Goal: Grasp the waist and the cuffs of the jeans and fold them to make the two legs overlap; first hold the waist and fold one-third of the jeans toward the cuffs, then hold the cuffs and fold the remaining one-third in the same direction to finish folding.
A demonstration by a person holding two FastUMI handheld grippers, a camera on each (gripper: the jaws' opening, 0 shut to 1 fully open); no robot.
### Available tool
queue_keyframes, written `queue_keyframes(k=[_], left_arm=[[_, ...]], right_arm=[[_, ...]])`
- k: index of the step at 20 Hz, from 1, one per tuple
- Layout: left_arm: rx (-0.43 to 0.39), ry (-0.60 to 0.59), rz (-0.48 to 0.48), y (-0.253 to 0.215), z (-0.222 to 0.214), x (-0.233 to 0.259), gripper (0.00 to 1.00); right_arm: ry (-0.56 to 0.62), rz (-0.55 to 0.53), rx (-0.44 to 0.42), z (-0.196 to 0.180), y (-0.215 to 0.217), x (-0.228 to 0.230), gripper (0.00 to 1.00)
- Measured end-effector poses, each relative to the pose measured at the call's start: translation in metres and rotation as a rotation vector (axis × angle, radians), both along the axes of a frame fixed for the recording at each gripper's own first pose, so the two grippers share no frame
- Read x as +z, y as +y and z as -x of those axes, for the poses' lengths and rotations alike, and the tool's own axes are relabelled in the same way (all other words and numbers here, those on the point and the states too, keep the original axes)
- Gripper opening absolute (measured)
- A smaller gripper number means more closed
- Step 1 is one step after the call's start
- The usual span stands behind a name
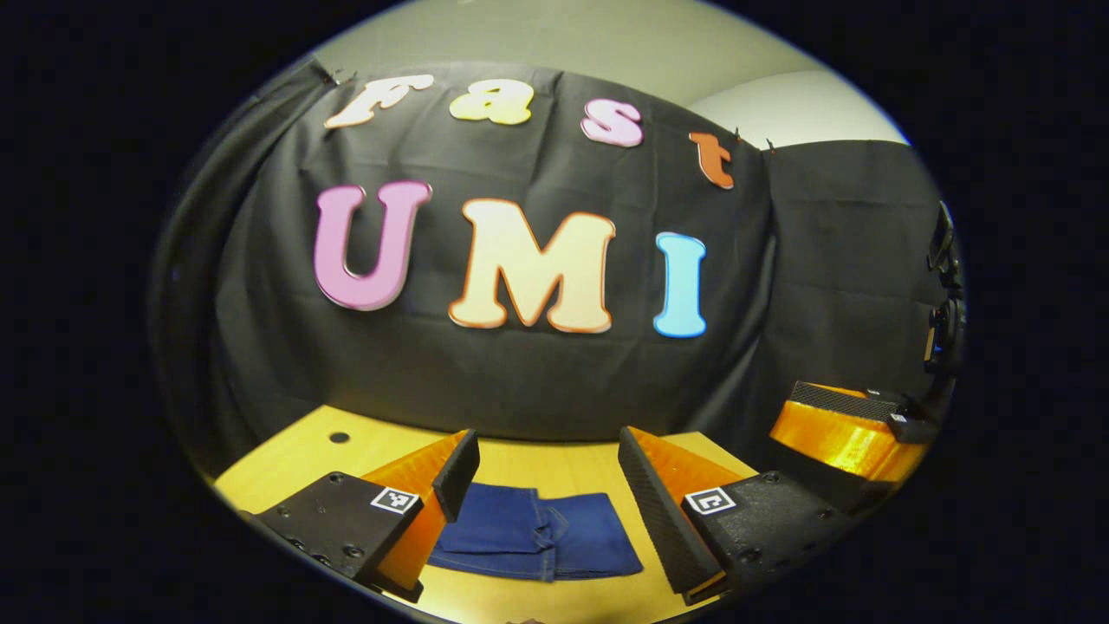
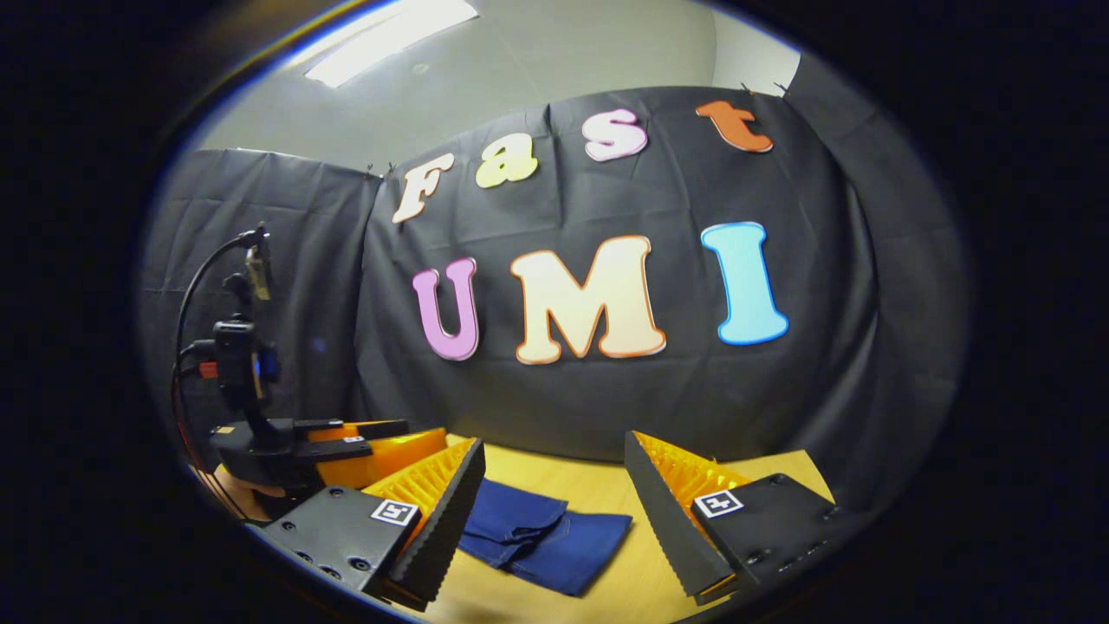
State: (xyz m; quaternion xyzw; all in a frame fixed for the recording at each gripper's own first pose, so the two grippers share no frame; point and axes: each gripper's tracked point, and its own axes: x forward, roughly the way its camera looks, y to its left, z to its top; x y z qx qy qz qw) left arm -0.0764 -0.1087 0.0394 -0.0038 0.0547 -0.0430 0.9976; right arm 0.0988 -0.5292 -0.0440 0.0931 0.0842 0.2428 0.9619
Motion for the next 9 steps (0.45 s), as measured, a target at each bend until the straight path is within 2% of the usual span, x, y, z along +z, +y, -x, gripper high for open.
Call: queue_keyframes(k=[4, 6, 7, 9], left_arm=[[0.037, -0.115, -0.039, 0.020, 0.010, 0.042, 0.93], [0.043, -0.124, -0.081, 0.028, 0.011, 0.043, 0.95], [0.040, -0.125, -0.097, 0.027, 0.012, 0.044, 0.95], [0.035, -0.110, -0.093, 0.026, 0.013, 0.041, 0.93]], right_arm=[[-0.071, -0.027, -0.052, -0.006, 0.004, 0.032, 0.96], [-0.087, -0.023, -0.051, 0.000, 0.006, 0.034, 0.95], [-0.092, -0.011, -0.050, 0.004, 0.007, 0.035, 0.98], [-0.097, 0.002, -0.041, 0.008, 0.010, 0.036, 0.95]])
